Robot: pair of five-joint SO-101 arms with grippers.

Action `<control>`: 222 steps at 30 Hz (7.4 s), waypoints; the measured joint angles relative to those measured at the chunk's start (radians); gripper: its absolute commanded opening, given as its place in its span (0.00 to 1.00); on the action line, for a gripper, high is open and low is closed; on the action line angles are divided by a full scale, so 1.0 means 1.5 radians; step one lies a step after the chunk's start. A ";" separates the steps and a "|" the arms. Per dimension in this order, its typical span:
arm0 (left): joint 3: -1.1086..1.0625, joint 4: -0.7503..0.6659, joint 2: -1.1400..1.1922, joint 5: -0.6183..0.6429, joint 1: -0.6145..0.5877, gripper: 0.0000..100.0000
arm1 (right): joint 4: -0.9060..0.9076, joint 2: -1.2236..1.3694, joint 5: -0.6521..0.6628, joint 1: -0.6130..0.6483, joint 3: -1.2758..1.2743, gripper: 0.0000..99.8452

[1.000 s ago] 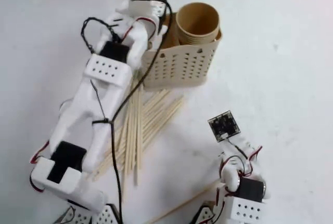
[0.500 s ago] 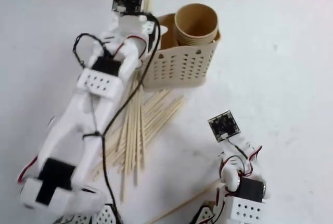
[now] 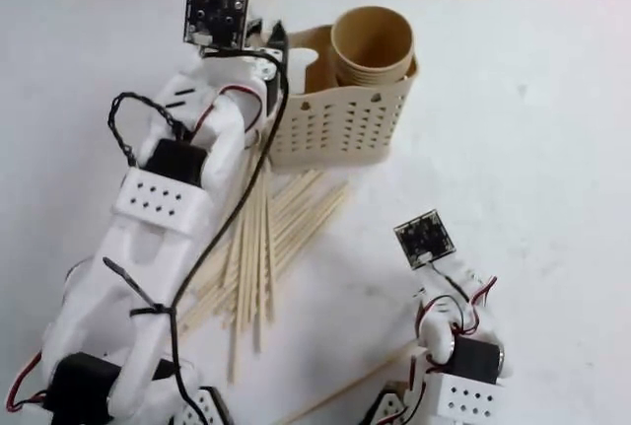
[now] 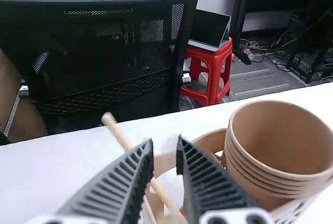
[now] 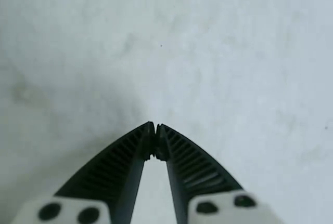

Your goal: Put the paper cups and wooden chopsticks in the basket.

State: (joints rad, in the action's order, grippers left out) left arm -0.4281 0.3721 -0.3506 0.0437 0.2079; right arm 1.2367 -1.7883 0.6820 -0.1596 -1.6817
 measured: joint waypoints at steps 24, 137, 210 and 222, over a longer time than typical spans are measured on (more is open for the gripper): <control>-0.028 0.331 -0.268 -0.076 -0.186 0.09 | 0.000 0.000 0.000 0.000 0.000 0.02; -0.135 0.234 0.107 -0.034 -0.322 0.09 | -0.051 0.831 0.284 0.759 0.294 0.02; -0.135 0.235 0.114 -0.032 -0.339 0.09 | -0.420 0.998 -0.390 0.420 1.174 0.02; -0.135 0.235 0.114 -0.032 -0.339 0.09 | -0.520 1.035 -0.393 0.416 1.077 0.12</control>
State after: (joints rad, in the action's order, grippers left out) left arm -0.6306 0.7250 -0.1803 -0.0038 -0.3000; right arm 0.4572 -0.2355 0.0928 0.4649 -0.0660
